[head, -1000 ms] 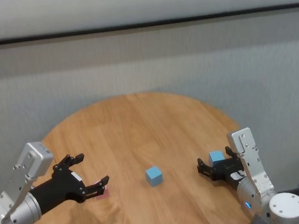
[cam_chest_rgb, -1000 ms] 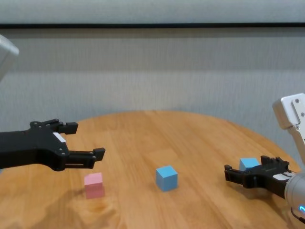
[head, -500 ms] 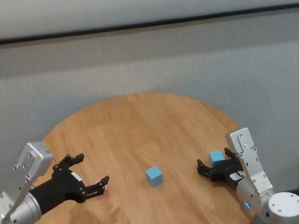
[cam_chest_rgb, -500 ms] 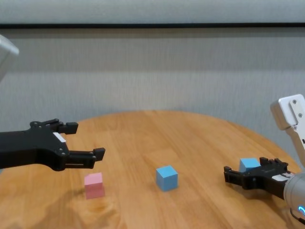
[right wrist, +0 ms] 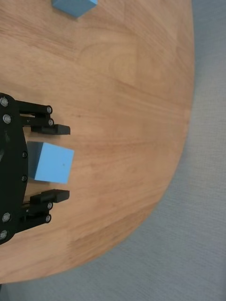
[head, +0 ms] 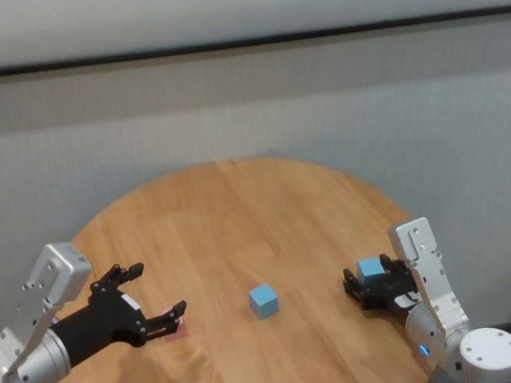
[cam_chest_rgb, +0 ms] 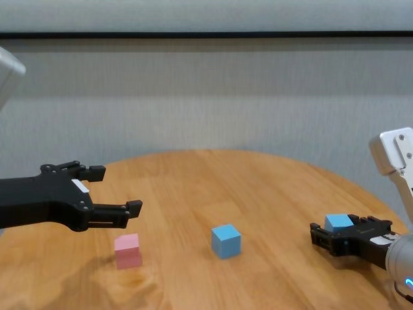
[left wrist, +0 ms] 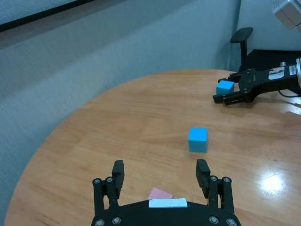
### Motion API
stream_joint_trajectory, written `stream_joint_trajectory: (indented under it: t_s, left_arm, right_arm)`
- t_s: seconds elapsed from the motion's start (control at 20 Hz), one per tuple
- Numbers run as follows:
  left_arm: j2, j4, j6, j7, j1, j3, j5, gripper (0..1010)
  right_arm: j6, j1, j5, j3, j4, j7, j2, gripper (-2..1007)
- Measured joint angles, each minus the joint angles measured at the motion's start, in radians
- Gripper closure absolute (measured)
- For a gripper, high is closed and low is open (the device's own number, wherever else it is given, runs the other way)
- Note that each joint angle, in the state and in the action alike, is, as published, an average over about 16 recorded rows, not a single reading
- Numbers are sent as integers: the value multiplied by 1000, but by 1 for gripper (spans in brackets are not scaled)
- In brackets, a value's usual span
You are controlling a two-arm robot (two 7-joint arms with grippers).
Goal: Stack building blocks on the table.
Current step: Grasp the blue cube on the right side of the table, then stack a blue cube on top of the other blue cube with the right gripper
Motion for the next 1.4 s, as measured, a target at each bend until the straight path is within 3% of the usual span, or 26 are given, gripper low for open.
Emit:
stream_joint_trajectory:
  t_s: [0.35, 0.65, 1.05, 1.4]
  left_arm:
    - [0, 0, 0, 0, 0, 0, 0, 8]
    - [0, 0, 0, 0, 0, 0, 0, 7]
    - [0, 0, 0, 0, 0, 0, 0, 7]
    - [0, 0, 0, 0, 0, 0, 0, 8]
  right_arm:
    - [1, -4, -8, 13, -2, 4, -5, 464]
    - [0, -6, -14, 20, -3, 6, -8, 585]
    - [-15, -9, -21, 22, -24, 26, -3, 635]
    - [-42, -11, -12, 8, -68, 85, 12, 635]
